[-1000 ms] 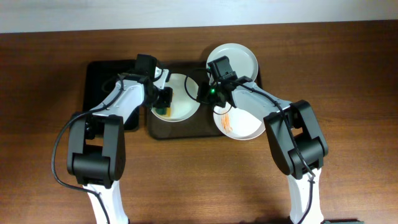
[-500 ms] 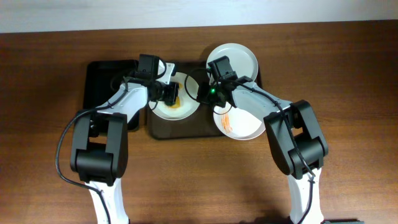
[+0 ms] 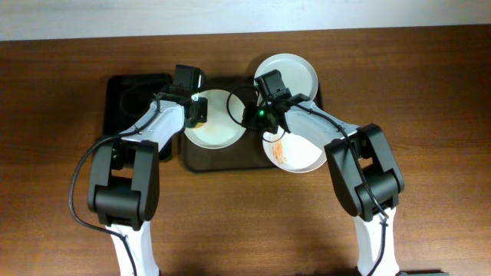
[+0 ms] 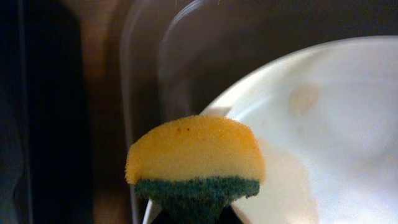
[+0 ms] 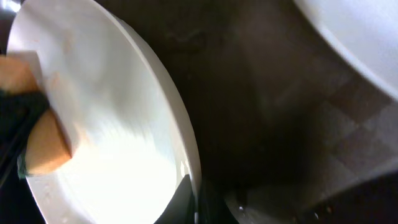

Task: Clean dirty plates on tray and stack at the side
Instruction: 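Scrub the plate surface with the sponge while right gripper holds plate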

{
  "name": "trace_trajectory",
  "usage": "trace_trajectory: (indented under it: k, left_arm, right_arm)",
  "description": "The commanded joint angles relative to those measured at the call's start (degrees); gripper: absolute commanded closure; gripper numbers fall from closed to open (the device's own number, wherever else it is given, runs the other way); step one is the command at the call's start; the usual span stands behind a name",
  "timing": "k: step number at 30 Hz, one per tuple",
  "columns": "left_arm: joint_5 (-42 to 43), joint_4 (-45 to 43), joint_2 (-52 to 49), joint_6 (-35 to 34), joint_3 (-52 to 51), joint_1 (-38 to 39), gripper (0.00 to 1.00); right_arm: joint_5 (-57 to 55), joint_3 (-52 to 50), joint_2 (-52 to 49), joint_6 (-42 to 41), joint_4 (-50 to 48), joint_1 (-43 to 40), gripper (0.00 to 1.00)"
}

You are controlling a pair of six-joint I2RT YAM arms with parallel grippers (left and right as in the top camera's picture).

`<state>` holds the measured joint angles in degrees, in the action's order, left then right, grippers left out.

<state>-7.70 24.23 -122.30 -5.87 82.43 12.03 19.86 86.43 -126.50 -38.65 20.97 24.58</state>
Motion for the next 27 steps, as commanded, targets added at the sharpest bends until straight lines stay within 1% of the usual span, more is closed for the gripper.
trace_trajectory:
  k: [1,2,5,7,10,15,18,20,24,25,27]
  left_arm:
    - [9.4,8.0,-2.5,1.9,-2.4,-0.9,0.99]
    - [14.1,10.8,-2.5,2.4,-2.2,-0.9,0.99]
    - [20.9,15.8,-2.5,4.1,-0.3,-0.9,0.99]
    - [22.1,18.1,-2.5,4.4,2.0,-0.9,0.99]
    - [22.1,17.7,-2.5,4.3,5.8,-0.8,0.99]
    - [21.9,9.6,-3.3,4.2,6.3,-0.9,0.99]
    - [21.6,6.3,-5.8,4.2,6.3,-0.9,0.99]
    - [19.9,5.1,-7.9,4.2,6.3,-0.9,0.99]
    - [13.9,7.7,-9.3,3.6,6.4,-1.7,0.99]
    - [12.4,10.2,-9.1,2.2,7.2,-2.2,0.99]
    - [12.2,15.3,-9.1,2.0,9.6,-3.3,0.99]
  right_arm:
    - [1.0,-0.1,-1.0,0.2,2.8,1.0,0.96]
    - [1.0,-0.1,-1.0,0.2,3.7,1.1,0.96]
    - [0.9,-0.1,-0.9,-0.8,5.8,1.8,0.96]
    - [1.0,0.0,-0.9,-1.1,7.6,2.2,0.96]
    - [1.2,0.0,-0.9,-1.3,9.9,2.9,0.96]
    - [1.4,0.0,-0.9,-1.3,10.0,3.2,0.96]
    - [1.4,0.0,-0.9,-1.3,9.9,3.2,0.96]
    - [1.4,0.0,-0.9,-1.3,9.9,3.2,0.96]
    - [1.4,0.0,-0.9,-1.3,9.9,3.2,0.96]
    - [1.4,0.0,-0.9,-1.3,9.8,3.2,0.96]
    - [1.4,0.0,-0.9,-1.3,9.7,3.2,0.96]
